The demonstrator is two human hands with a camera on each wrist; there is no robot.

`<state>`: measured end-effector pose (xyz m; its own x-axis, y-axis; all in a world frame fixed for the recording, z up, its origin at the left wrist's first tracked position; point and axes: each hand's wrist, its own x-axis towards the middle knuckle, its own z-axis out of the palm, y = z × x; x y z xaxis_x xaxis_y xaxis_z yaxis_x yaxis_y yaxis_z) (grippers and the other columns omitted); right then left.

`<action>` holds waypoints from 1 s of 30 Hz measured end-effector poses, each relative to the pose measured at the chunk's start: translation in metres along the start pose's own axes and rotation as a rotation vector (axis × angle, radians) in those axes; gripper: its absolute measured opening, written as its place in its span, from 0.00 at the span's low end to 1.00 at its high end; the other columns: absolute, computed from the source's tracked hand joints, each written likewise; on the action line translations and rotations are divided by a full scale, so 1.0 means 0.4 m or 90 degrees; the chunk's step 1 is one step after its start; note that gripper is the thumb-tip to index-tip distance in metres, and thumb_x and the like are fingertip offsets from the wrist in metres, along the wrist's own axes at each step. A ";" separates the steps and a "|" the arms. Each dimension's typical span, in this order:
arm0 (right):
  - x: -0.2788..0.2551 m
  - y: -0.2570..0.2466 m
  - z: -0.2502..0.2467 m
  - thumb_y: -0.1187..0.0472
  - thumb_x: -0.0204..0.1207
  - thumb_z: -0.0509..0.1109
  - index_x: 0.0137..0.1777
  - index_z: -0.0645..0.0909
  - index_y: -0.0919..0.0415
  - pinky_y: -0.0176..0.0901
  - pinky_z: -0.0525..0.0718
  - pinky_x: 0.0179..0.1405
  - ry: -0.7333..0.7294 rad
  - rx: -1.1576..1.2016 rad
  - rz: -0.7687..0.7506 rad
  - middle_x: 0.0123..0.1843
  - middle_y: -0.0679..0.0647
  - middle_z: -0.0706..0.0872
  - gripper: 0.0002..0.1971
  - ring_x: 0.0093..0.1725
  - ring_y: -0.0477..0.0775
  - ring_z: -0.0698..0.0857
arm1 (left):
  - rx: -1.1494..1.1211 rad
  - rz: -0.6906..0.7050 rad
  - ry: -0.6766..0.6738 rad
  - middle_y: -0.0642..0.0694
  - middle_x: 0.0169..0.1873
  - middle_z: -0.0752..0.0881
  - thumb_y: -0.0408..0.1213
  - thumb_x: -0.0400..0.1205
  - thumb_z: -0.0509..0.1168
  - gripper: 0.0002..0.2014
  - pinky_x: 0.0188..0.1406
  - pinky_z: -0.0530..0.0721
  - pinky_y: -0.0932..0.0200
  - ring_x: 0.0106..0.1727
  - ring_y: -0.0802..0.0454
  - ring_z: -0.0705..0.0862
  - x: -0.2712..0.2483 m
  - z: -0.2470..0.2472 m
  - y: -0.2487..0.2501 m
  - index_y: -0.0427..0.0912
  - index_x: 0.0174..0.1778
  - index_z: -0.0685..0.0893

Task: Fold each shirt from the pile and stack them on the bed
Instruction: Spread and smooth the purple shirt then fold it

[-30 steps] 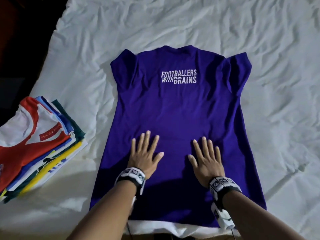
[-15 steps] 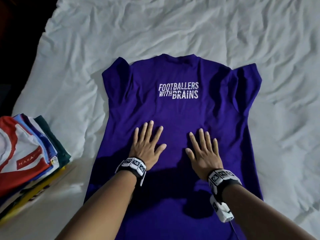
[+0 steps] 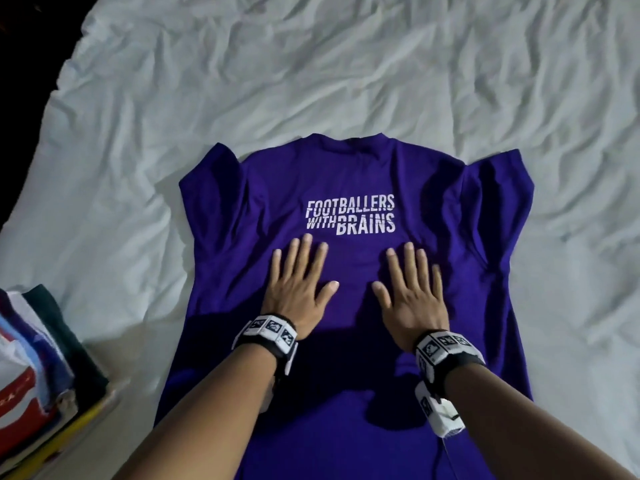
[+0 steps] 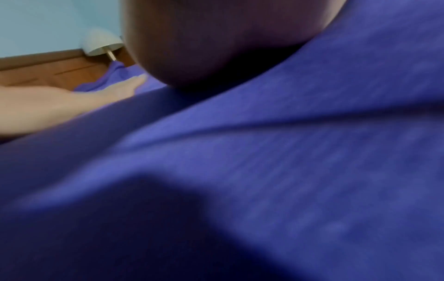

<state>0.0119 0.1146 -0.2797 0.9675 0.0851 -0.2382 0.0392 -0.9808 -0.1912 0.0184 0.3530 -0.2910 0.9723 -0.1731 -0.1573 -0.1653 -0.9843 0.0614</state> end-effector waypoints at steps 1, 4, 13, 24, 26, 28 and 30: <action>0.004 0.023 -0.010 0.32 0.86 0.36 0.91 0.39 0.45 0.55 0.33 0.88 0.005 0.011 0.031 0.92 0.50 0.38 0.36 0.90 0.54 0.37 | -0.001 -0.049 0.007 0.41 0.91 0.45 0.65 0.88 0.42 0.38 0.88 0.47 0.32 0.91 0.41 0.46 0.005 0.003 -0.017 0.49 0.92 0.46; 0.008 0.062 -0.072 0.37 0.86 0.44 0.91 0.54 0.52 0.58 0.44 0.88 0.042 0.084 0.061 0.92 0.54 0.52 0.35 0.90 0.58 0.51 | -0.043 -0.152 0.041 0.34 0.90 0.47 0.63 0.88 0.43 0.40 0.87 0.46 0.28 0.91 0.35 0.46 0.035 -0.023 0.015 0.40 0.91 0.52; 0.258 0.379 -0.270 0.59 0.84 0.65 0.83 0.66 0.66 0.55 0.57 0.83 0.250 0.369 0.365 0.84 0.65 0.67 0.28 0.82 0.69 0.65 | -0.110 0.016 0.047 0.36 0.91 0.47 0.62 0.89 0.47 0.36 0.86 0.47 0.27 0.91 0.36 0.49 0.229 -0.015 0.373 0.50 0.92 0.53; 0.283 0.521 -0.303 0.53 0.78 0.76 0.41 0.82 0.60 0.48 0.81 0.39 0.324 0.751 0.451 0.34 0.51 0.81 0.11 0.34 0.48 0.79 | -0.082 -0.009 0.030 0.36 0.91 0.46 0.62 0.90 0.42 0.35 0.86 0.44 0.26 0.91 0.38 0.47 0.242 0.041 0.376 0.51 0.92 0.48; 0.236 0.531 -0.307 0.54 0.78 0.74 0.36 0.77 0.56 0.46 0.75 0.39 0.386 0.825 0.490 0.33 0.49 0.76 0.13 0.32 0.46 0.74 | -0.088 -0.012 0.027 0.37 0.91 0.45 0.63 0.90 0.38 0.34 0.86 0.43 0.27 0.91 0.40 0.45 0.240 0.042 0.376 0.53 0.92 0.45; 0.199 0.531 -0.307 0.55 0.75 0.72 0.34 0.79 0.52 0.50 0.76 0.43 0.413 0.906 0.498 0.33 0.47 0.78 0.09 0.36 0.47 0.76 | -0.086 -0.014 0.019 0.39 0.91 0.42 0.64 0.90 0.34 0.34 0.86 0.40 0.28 0.91 0.42 0.41 0.241 0.046 0.375 0.54 0.91 0.41; 0.171 0.526 -0.305 0.55 0.74 0.72 0.35 0.83 0.52 0.53 0.76 0.45 0.415 0.967 0.487 0.36 0.50 0.81 0.07 0.40 0.51 0.77 | -0.074 -0.011 0.015 0.38 0.91 0.41 0.64 0.90 0.34 0.34 0.86 0.38 0.29 0.91 0.41 0.41 0.243 0.049 0.373 0.54 0.91 0.41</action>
<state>0.1169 -0.1071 -0.2201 0.6074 -0.6961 -0.3829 -0.2852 0.2588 -0.9229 0.0851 0.1887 -0.3165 0.9786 -0.1539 -0.1365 -0.1295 -0.9764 0.1729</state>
